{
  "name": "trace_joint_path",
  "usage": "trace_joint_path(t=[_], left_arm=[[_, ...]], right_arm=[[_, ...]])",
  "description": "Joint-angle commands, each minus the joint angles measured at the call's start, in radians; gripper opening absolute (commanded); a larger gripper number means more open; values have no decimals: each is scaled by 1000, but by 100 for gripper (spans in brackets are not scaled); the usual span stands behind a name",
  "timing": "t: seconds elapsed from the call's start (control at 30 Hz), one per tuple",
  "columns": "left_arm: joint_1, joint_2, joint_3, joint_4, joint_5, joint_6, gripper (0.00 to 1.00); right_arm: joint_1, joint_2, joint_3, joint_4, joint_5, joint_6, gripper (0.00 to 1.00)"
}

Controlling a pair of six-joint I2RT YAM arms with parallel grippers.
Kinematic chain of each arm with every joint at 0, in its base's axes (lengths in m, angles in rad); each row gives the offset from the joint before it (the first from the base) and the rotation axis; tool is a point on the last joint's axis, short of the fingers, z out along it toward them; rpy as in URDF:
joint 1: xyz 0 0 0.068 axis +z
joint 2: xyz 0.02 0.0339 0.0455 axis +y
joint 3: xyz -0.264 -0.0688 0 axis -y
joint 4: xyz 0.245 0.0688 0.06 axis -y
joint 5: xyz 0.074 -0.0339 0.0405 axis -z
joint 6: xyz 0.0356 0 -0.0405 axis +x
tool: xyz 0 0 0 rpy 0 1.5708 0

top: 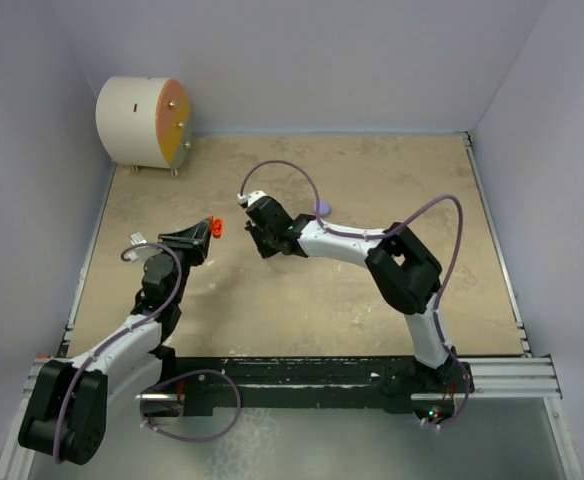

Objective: Insert the wireless bluetooth earbuds into the charging case
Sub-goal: Pick up the earbud from the center of the board, then place the earbud in the charging case.

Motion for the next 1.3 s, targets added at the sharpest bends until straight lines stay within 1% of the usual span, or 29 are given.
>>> trace_joint_path(t=[0.0, 0.13, 0.23, 0.37, 0.43, 0.63, 0.83, 1.03, 1.27], left_arm=[[9, 69, 81, 83, 74, -12, 0], [9, 164, 138, 120, 146, -24, 0], [9, 231, 177, 142, 200, -44, 0], [4, 317, 249, 148, 279, -52, 0], [-1, 349, 279, 152, 309, -61, 0], [-25, 419, 351, 164, 363, -73, 0], [-51, 477, 381, 217, 396, -157, 0], [-69, 494, 386, 216, 403, -192, 0], [-81, 492, 390, 211, 416, -208, 0]], right_arm=[[-52, -223, -111, 268, -28, 12, 0], [-101, -381, -274, 508, -94, 16, 0], [-112, -470, -371, 679, -134, -30, 0], [-116, -542, -463, 881, -163, -83, 0], [-122, -557, -489, 950, -187, -96, 0], [-138, -568, -545, 1120, -233, -94, 0], [-138, -580, -633, 1318, -221, -115, 0], [-138, -566, -655, 1367, -196, -161, 0], [-139, -532, -691, 1504, -194, -197, 0]])
